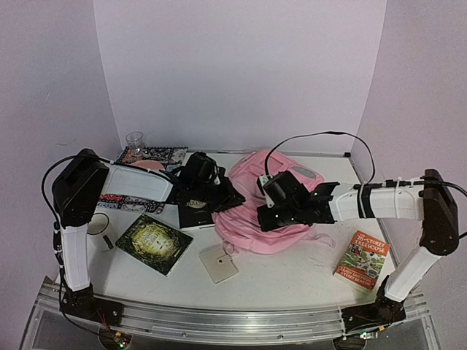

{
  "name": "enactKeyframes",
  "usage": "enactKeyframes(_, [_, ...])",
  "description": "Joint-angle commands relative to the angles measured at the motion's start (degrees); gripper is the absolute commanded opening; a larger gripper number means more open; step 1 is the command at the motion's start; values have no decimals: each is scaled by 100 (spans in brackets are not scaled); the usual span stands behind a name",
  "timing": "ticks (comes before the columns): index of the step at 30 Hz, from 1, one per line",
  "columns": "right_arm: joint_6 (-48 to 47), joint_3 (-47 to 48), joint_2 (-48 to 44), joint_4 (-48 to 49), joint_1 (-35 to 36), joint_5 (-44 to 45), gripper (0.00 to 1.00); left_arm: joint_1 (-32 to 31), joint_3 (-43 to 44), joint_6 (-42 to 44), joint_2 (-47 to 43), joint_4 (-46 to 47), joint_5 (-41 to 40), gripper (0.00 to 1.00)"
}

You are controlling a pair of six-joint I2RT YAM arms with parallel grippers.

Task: Pack the student bag
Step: Hold the upper front pocket of the student bag, then zip the upper front pocket of the student bag.

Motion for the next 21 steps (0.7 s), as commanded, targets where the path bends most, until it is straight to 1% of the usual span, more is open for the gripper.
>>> enactKeyframes(1, [-196, -123, -143, 165, 4, 137, 0, -37, 244, 120, -40, 227, -60, 1])
enactKeyframes(12, [-277, -1330, -1198, -273, -1000, 316, 0, 236, -52, 303, -294, 227, -17, 0])
enactKeyframes(16, [-303, -1587, -1383, -305, -1537, 339, 0, 269, -10, 462, -318, 148, 170, 0])
enactKeyframes(21, [-411, -1654, -1509, -302, -2073, 331, 0, 281, -27, 679, -331, -18, 367, 0])
